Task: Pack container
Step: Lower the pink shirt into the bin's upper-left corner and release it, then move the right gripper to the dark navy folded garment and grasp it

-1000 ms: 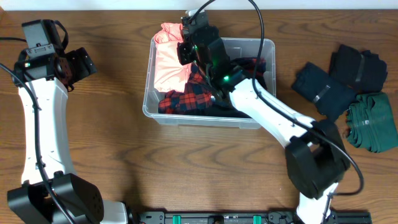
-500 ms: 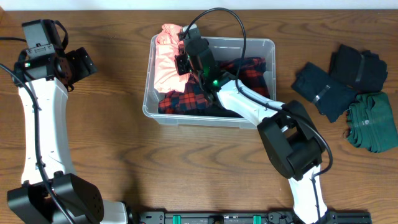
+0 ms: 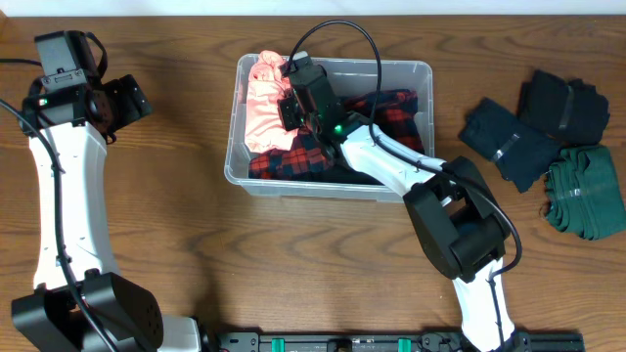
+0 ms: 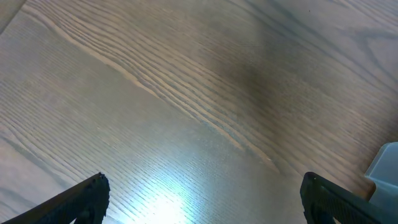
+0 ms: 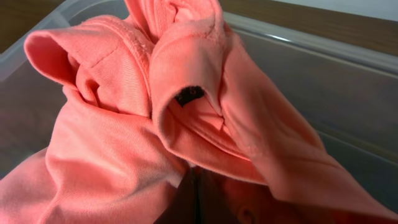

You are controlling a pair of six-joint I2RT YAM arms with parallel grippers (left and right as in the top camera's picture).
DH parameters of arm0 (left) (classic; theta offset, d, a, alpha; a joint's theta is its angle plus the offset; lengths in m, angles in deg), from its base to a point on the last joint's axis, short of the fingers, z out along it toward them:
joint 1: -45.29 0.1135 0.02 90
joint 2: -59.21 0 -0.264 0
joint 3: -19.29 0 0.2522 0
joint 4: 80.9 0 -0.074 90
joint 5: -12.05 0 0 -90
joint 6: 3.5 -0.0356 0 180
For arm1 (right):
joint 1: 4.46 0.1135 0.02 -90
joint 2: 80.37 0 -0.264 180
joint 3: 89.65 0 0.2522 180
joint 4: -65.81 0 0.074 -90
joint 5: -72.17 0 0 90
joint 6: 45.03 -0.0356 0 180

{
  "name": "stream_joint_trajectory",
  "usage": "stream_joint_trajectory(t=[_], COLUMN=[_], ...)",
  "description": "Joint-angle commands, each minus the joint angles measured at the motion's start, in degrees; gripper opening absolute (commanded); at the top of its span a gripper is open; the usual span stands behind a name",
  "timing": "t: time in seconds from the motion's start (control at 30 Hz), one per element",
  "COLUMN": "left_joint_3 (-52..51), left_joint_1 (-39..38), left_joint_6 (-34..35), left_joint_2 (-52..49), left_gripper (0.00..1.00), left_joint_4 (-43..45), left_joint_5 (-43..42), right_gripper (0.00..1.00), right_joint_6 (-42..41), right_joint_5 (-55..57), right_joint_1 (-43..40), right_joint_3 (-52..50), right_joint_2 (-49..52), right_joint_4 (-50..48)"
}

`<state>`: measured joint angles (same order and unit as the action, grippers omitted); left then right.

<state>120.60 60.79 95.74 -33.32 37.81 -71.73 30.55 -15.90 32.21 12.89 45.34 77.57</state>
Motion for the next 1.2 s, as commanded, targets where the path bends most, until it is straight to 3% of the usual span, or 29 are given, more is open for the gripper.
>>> stream_joint_trajectory(t=[0.0,0.13,0.17,0.27,0.4,0.43,0.67,0.87,1.17], left_joint_3=[0.0,0.0,0.0,0.0,0.0,0.0,0.0,0.0,0.0], left_joint_1=[0.2,0.2,0.2,0.2,0.2,0.2,0.2,0.2,0.2], left_joint_6=[0.5,0.5,0.5,0.5,0.5,0.5,0.5,0.5,0.5], left_joint_2=[0.0,0.0,0.0,0.0,0.0,0.0,0.0,0.0,0.0], left_gripper=[0.98,0.98,0.98,0.98,0.98,0.98,0.98,0.98,0.98], left_joint_4=[0.0,0.0,0.0,0.0,0.0,0.0,0.0,0.0,0.0], left_joint_5=[0.5,0.5,0.5,0.5,0.5,0.5,0.5,0.5,0.5], right_gripper=[0.01,0.02,0.09,0.38,0.96,0.99,0.99,0.99,0.99], right_joint_6=[0.6,2.5,3.1,5.4,7.7,7.7,8.2,-3.9,-13.7], right_joint_5=[-3.5,-3.5,-3.5,-3.5,-3.5,-3.5,-0.8,9.2,5.9], right_joint_1=[0.2,0.2,0.2,-0.1,-1.6,-2.2,-9.1,-21.6,-42.2], right_joint_3=[1.6,6.3,7.6,11.8,15.6,16.0,16.2,16.2,10.4], right_joint_2=[-0.4,-4.3,-5.4,-9.6,-15.8,-17.5,-29.2,-33.9,-33.2], right_joint_4=[3.1,8.6,10.2,15.3,22.6,24.2,36.8,51.7,62.6])
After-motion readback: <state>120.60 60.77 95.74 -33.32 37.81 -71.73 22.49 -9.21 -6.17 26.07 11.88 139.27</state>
